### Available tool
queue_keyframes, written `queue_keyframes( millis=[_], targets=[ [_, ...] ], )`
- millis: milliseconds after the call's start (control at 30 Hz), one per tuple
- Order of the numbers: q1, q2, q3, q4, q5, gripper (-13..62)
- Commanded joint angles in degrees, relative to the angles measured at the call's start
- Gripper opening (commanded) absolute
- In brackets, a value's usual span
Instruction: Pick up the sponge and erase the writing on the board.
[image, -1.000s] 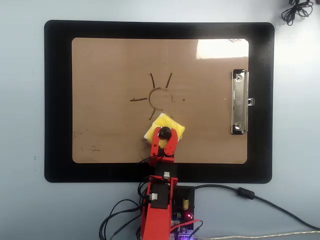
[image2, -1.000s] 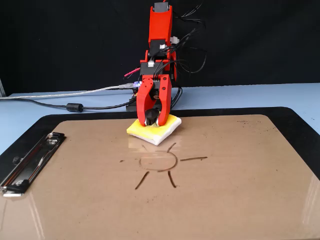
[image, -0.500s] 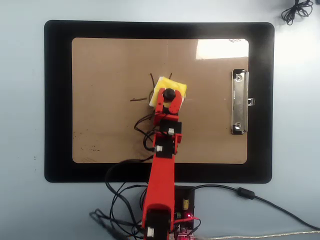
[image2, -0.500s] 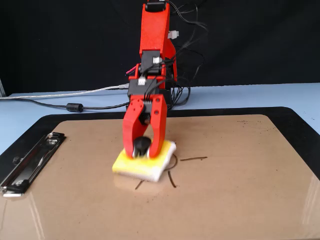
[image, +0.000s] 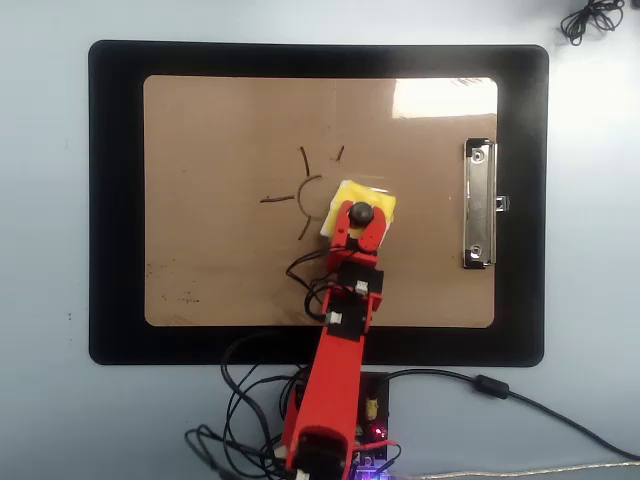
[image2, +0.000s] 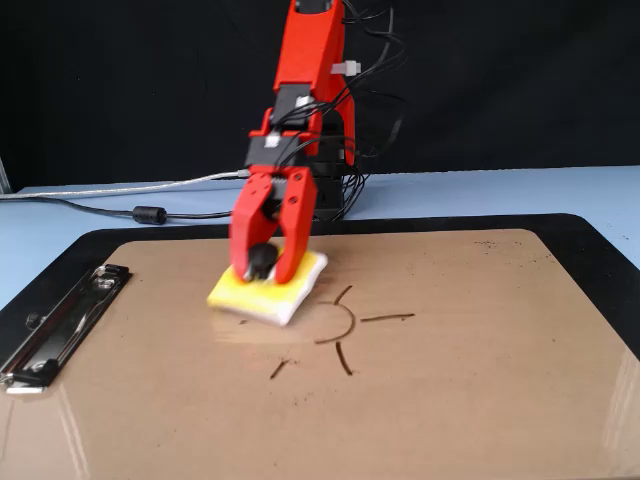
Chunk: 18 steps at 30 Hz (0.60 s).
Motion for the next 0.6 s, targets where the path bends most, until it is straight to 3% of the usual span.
queue_keyframes(
  millis=[0,100,267,367,567],
  targets=[
    [1.58,-5.01,-4.22,-5.10,0.18,-8.0],
    [1.14,-7.03,-5.45,-4.75,-0.09,-7.9],
    [-3.16,7.03,6.59,-4.48,-0.18,-8.0],
    [-6.68,9.32,8.96,-4.92,-0.44,-7.9],
    [-8.26,-12.74,-12.22,-5.27,-1.05,-7.9]
  ],
)
